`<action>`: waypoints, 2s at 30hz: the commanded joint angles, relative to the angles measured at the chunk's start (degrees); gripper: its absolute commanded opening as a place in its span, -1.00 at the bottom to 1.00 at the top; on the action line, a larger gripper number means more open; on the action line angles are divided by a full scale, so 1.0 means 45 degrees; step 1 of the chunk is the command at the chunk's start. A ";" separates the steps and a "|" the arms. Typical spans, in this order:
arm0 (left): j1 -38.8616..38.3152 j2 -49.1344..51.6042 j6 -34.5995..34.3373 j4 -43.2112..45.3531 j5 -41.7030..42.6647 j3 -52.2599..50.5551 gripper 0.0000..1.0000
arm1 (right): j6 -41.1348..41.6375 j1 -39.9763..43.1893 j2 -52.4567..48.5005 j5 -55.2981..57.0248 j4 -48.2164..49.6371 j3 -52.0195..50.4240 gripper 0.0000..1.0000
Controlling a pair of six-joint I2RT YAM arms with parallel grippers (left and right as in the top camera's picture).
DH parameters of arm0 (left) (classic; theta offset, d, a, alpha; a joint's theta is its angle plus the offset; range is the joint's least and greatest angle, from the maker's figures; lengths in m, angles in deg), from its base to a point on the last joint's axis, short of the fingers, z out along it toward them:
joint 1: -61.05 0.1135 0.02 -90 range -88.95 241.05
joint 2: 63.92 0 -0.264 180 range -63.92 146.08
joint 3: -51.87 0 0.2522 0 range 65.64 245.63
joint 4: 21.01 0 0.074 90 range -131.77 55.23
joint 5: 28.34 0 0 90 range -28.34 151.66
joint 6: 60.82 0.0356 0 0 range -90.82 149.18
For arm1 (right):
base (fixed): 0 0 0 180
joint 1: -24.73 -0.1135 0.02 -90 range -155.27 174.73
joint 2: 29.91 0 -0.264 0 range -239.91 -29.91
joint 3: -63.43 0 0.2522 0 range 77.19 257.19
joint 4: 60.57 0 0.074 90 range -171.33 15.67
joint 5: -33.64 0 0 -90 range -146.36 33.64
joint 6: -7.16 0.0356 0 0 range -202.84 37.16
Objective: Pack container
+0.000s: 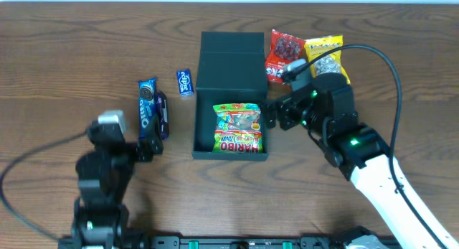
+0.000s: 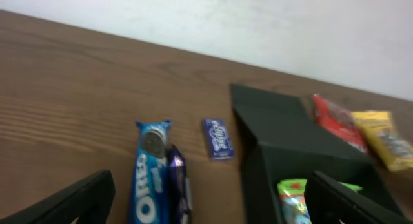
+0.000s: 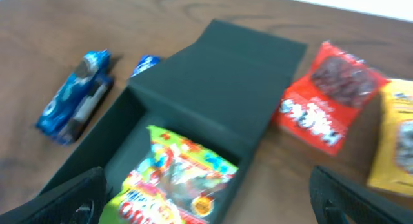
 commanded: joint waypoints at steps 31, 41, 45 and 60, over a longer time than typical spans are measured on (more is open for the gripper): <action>0.0078 1.5028 0.0792 -0.3099 -0.2764 0.8281 1.00 | 0.0015 0.1836 -0.0903 0.0272 0.1292 0.0151 0.98; 0.0087 1.6043 0.0923 -0.2968 -0.3327 0.8281 0.47 | 0.0019 0.1836 -0.0903 0.0272 0.1282 0.0151 0.99; 0.0092 1.6043 0.0933 -0.2968 -0.4099 0.8281 0.23 | 0.0029 0.1831 -0.0903 0.0369 0.1287 0.0151 0.99; 0.0087 1.6038 0.0913 -0.2778 -0.3283 0.8306 -0.30 | 0.0214 0.1987 -0.0903 0.1030 0.1341 0.0151 0.99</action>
